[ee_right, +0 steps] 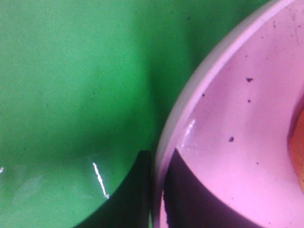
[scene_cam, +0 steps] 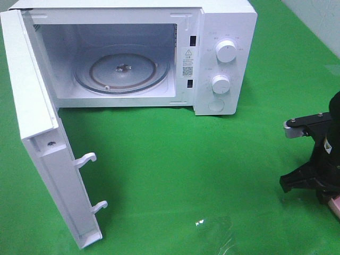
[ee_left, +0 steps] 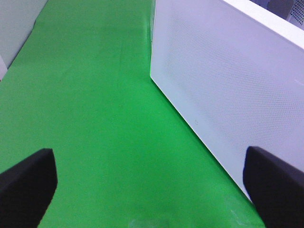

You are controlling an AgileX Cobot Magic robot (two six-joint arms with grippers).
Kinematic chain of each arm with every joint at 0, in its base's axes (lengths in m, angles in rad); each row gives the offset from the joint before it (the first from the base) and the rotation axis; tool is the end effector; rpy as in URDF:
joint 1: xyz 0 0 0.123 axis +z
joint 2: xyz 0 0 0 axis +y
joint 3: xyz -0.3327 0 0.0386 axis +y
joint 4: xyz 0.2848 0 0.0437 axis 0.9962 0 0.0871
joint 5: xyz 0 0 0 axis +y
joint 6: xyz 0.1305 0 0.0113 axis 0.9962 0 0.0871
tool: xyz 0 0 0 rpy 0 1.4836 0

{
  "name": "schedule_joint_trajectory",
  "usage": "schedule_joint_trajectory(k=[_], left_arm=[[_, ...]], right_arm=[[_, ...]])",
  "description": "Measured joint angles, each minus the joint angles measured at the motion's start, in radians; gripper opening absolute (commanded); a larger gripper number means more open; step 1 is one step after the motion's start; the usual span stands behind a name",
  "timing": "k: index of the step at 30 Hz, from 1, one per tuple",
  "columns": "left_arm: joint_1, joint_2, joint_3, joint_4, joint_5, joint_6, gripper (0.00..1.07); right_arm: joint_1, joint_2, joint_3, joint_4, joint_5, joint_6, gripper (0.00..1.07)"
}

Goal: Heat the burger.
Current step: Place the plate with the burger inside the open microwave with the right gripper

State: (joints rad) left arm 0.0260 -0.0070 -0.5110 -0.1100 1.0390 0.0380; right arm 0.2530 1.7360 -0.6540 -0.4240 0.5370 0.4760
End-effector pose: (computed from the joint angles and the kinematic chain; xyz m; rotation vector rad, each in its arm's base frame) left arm 0.0116 -0.0121 0.2837 0.0168 2.0009 -0.0897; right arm 0.2732 0.0421 0.0862 -0.2086 3.0051 -0.2942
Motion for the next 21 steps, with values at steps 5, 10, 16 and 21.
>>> schedule_joint_trajectory(k=[5,10,16,21], left_arm=[[0.000,0.000,0.000,0.000,0.000,0.000,1.00],[0.000,0.000,0.000,0.000,0.000,0.000,1.00],[0.000,0.000,0.000,0.000,0.000,0.000,1.00],[0.000,0.000,0.000,0.000,0.000,0.000,1.00]], right_arm=[[0.030,-0.037,0.007,-0.040,0.037,0.049,0.00],[0.036,-0.084,0.011,-0.043,0.062,0.073,0.00],[0.038,-0.161,0.011,-0.043,0.101,0.073,0.00],[0.040,-0.192,0.011,-0.044,0.137,0.075,0.00]])
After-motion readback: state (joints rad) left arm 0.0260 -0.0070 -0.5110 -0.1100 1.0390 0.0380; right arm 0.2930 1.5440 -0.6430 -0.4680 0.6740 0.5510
